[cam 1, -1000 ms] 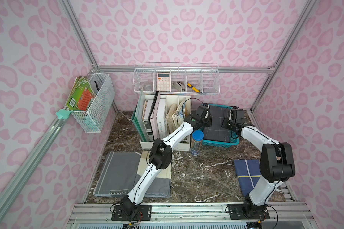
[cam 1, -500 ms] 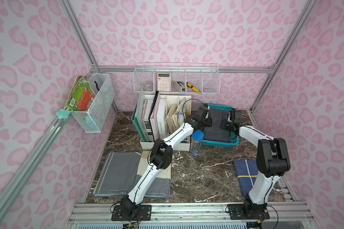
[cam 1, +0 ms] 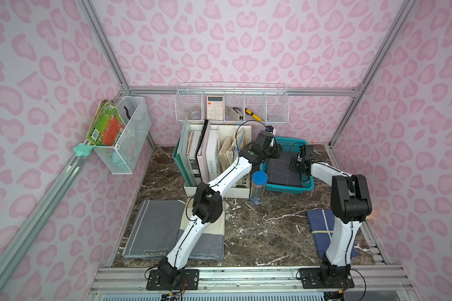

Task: Put the folded pillowcase in the basket
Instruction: Place the pillowcase in the basket.

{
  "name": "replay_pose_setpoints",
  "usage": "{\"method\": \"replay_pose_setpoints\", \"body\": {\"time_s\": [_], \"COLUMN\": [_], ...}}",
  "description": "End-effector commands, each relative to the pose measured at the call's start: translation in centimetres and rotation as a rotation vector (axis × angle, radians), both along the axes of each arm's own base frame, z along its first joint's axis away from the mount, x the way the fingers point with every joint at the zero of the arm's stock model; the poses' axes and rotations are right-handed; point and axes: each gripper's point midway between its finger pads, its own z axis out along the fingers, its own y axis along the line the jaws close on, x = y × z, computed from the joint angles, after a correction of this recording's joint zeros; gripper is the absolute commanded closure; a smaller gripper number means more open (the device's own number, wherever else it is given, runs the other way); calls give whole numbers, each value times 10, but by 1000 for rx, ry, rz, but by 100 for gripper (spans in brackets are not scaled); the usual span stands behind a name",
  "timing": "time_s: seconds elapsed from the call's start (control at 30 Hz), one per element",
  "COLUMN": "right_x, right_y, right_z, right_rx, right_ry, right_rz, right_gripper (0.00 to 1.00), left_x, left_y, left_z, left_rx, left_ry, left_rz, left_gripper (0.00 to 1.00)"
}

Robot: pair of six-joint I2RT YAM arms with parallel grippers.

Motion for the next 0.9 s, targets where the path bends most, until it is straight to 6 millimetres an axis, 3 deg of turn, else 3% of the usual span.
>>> {"method": "replay_pose_setpoints", "body": {"time_s": [0.0,0.13,0.27,0.33,0.47,0.7,0.73,0.87], "right_x": [7,11,7,3,-7,-46,-58,-93], "right_y": [3,6,5,4,10,34,37,51], "right_z": [4,8,21,39,88,177,175,205], "right_rx": [-5,-9,-12,-20,-41,-31,-33,-26], "right_ry": [-12,-16,-28,-60,-140,-305,-301,-365], "right_rz": [23,37,30,26,28,71,81,119], "right_gripper": [79,74,50,34,15,8,8,7], "left_x": [-9,-22,-35,-42,-61,-103,-110,-138], "left_y": [-3,-6,-6,-5,2,42,51,95], "left_z": [18,34,51,64,89,128,132,142], "left_rx": [4,3,5,7,16,31,24,9], "left_ry": [-33,-50,-81,-98,-121,-170,-171,-172], "left_rz": [-35,-55,-65,-69,-68,-22,-6,71], "left_gripper": [48,48,47,46,40,29,28,25]}}
